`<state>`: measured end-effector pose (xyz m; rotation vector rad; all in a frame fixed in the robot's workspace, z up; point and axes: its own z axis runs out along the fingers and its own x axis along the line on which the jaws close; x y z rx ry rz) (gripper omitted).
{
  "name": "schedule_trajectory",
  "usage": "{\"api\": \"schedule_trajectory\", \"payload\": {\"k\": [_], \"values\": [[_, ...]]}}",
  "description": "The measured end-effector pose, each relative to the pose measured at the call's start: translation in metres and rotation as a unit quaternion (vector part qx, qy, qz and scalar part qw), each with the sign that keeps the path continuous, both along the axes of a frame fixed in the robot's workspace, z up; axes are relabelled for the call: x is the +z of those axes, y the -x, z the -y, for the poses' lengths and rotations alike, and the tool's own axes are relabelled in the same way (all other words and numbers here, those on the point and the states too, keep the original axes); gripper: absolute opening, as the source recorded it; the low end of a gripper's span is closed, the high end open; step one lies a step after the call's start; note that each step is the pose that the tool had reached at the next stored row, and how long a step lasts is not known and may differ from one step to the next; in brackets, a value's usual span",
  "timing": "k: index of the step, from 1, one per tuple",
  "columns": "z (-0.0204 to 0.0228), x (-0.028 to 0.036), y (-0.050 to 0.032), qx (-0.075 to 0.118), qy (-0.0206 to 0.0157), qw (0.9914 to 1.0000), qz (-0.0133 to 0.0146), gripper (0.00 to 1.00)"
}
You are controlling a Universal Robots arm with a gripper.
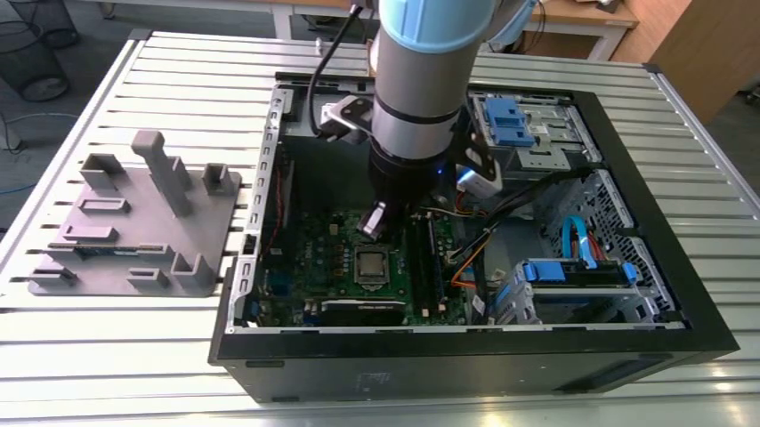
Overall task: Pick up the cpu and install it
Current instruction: 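Install the first cpu locking lever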
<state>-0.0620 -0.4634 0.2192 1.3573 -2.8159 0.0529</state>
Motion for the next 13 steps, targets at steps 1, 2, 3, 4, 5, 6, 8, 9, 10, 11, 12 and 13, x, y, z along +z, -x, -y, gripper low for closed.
{"api": "schedule_trajectory", "payload": {"k": [1, 2, 3, 4, 5, 6, 8, 9, 10, 11, 12, 13], "values": [[0.0002, -0.0006, 0.0000, -0.002, 0.0007, 1.00000, 0.0000, 0.11], [0.0004, -0.0012, -0.0001, -0.003, 0.0015, 0.99999, 0.0000, 0.11], [0.0007, -0.0017, -0.0001, -0.005, 0.0026, 0.99998, 0.0000, 0.11], [0.0008, -0.0022, -0.0001, -0.007, 0.0037, 0.99997, 0.0000, 0.11], [0.0010, -0.0027, -0.0001, -0.009, 0.0047, 0.99995, 0.0000, 0.11], [0.0011, -0.0030, -0.0001, -0.012, 0.0055, 0.99991, 0.0000, 0.11], [0.0015, -0.0038, -0.0001, -0.017, 0.0070, 0.99983, 0.0000, 0.11], [0.0016, -0.0042, -0.0001, -0.020, 0.0075, 0.99977, 0.0000, 0.11], [0.0018, -0.0045, -0.0001, -0.023, 0.0081, 0.99970, 0.0000, 0.11], [0.0018, -0.0049, -0.0001, -0.026, 0.0087, 0.99963, 0.0001, 0.11], [0.0020, -0.0053, -0.0001, -0.029, 0.0094, 0.99953, 0.0002, 0.11], [0.0020, -0.0056, -0.0001, -0.033, 0.0101, 0.99942, 0.0002, 0.11]]}}
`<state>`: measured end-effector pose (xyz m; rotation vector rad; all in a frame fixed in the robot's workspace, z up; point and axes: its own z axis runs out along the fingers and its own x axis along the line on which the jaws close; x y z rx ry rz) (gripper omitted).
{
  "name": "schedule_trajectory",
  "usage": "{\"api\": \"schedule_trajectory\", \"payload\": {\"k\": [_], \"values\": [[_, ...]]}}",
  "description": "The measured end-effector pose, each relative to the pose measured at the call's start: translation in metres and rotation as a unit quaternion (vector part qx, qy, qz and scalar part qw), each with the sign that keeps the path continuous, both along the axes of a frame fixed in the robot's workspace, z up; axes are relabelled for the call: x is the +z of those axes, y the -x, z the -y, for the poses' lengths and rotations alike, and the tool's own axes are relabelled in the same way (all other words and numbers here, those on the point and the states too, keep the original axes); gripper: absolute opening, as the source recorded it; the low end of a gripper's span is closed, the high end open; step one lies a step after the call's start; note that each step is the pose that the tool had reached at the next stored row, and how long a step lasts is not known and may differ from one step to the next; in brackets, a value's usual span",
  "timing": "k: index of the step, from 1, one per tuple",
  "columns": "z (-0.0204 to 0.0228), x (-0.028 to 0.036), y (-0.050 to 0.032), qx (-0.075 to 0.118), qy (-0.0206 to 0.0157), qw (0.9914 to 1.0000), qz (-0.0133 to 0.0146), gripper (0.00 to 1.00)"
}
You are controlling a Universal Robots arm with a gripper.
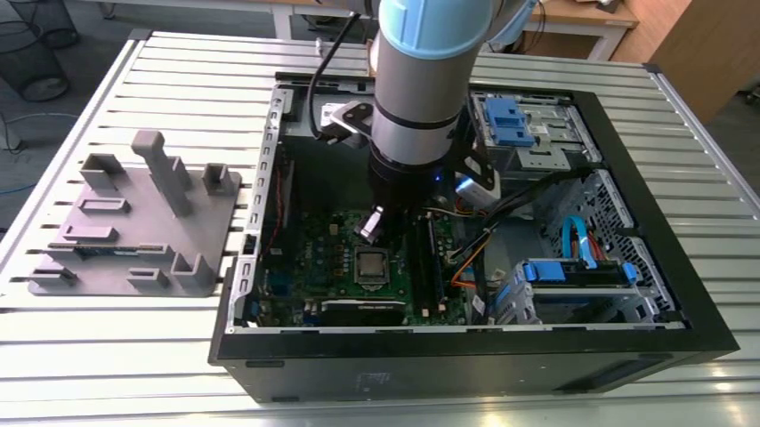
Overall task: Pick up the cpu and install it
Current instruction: 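Install the first cpu locking lever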
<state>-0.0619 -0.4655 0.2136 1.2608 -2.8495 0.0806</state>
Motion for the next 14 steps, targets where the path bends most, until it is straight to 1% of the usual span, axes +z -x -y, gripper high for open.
{"api": "schedule_trajectory", "payload": {"k": [3, 6, 14], "values": [[0.0003, -0.0007, 0.0000, -0.010, 0.0016, 0.99994, 0.0002, 0.11], [0.0006, -0.0014, 0.0000, -0.021, 0.0023, 0.99977, 0.0004, 0.11], [0.0015, -0.0030, 0.0000, -0.049, 0.0051, 0.99878, 0.0005, 0.11]]}}
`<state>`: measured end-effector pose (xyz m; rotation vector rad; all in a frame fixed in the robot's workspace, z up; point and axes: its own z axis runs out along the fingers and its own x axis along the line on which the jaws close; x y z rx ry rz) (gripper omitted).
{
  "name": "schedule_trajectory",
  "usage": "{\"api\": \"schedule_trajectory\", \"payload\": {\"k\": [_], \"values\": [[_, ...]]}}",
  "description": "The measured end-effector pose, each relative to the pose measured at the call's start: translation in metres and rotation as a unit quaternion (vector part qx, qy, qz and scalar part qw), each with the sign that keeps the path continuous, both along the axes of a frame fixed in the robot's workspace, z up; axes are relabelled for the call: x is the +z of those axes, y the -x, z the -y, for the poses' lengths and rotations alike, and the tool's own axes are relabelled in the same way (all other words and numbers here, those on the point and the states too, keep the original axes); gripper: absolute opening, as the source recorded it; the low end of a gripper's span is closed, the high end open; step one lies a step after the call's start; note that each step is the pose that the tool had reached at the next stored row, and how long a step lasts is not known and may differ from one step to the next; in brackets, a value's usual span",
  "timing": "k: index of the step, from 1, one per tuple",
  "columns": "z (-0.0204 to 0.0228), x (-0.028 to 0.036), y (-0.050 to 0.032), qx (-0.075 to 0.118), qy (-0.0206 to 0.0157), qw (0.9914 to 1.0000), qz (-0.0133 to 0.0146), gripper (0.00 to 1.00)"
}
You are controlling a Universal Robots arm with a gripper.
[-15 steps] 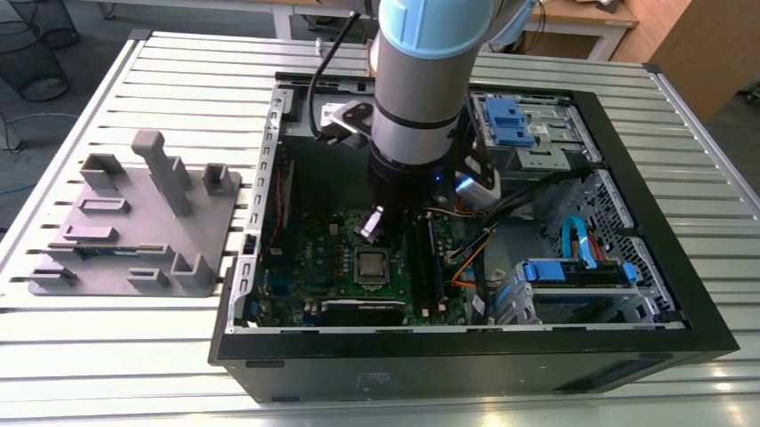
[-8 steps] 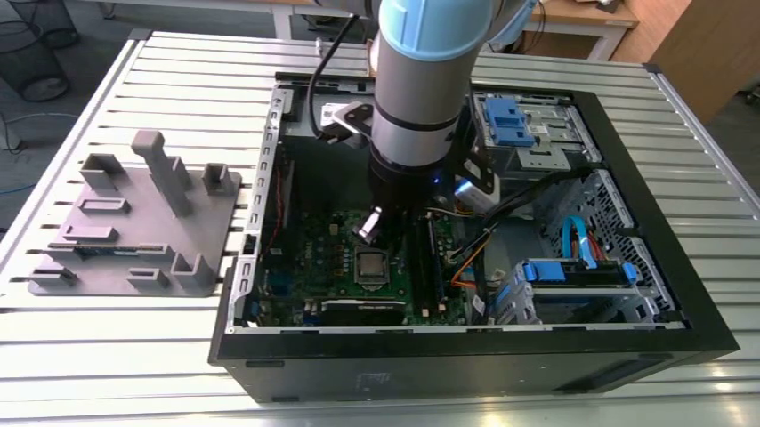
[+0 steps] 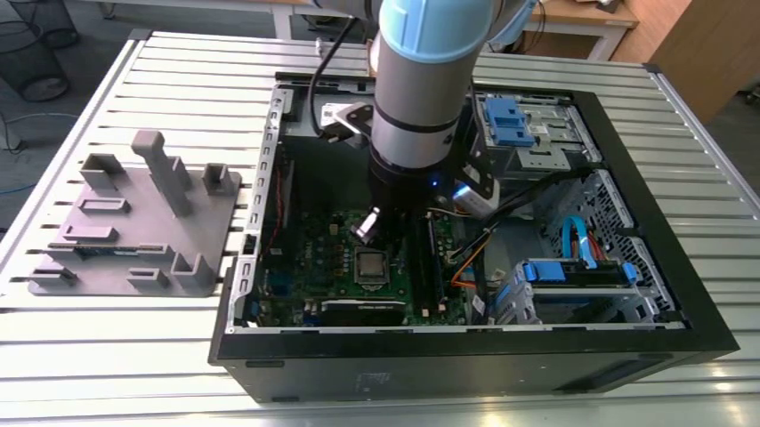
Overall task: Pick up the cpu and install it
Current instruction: 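Install the first cpu locking lever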
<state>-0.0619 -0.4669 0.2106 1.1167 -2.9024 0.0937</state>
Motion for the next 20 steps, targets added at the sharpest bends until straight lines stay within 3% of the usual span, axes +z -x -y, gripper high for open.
{"api": "schedule_trajectory", "payload": {"k": [11, 16, 20], "values": [[0.0017, -0.0019, -0.0002, -0.026, 0.0028, 0.99967, -0.0001, 0.11], [0.0018, -0.0020, -0.0002, -0.027, 0.0028, 0.99963, 0.0000, 0.11], [0.0022, -0.0026, -0.0002, -0.046, 0.0028, 0.99895, 0.0000, 0.11]]}}
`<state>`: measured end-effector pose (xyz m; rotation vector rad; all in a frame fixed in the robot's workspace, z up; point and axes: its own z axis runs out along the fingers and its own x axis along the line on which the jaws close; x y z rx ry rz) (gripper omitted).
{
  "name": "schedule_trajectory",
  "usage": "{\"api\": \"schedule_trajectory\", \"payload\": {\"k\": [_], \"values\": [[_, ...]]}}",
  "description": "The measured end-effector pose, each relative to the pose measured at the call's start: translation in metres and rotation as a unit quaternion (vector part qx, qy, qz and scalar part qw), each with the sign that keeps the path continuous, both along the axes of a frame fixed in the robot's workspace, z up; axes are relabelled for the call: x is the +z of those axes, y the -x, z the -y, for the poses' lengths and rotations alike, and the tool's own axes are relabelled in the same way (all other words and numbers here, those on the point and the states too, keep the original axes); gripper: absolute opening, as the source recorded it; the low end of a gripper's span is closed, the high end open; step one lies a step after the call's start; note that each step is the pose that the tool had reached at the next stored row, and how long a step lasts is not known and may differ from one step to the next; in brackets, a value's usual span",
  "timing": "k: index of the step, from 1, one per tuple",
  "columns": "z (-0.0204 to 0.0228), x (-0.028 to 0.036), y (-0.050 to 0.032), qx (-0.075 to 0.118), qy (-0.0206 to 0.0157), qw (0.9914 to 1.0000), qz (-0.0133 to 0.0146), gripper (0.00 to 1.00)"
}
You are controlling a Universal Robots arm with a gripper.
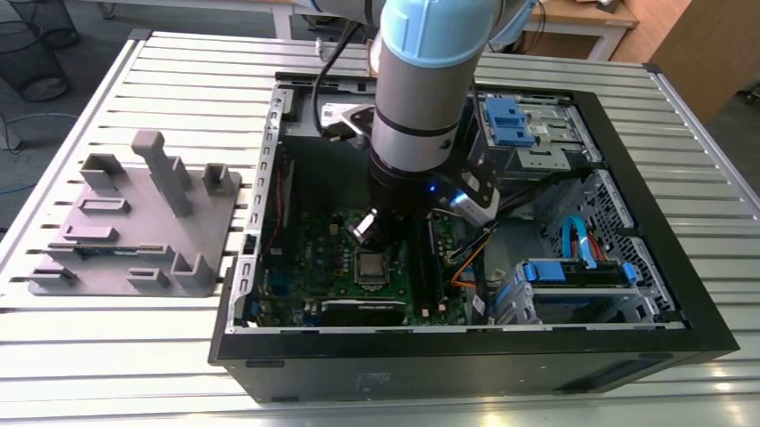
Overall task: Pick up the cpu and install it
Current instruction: 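Install the first cpu locking lever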
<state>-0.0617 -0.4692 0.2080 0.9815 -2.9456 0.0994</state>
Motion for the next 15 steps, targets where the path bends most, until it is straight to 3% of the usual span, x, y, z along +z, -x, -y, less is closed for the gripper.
{"api": "schedule_trajectory", "payload": {"k": [7, 15], "values": [[0.0005, -0.0004, 0.0000, -0.032, 0.0004, 0.99948, 0.0000, 0.11], [0.0010, -0.0005, 0.0000, -0.066, 0.0019, 0.99784, 0.0000, 0.11]]}}
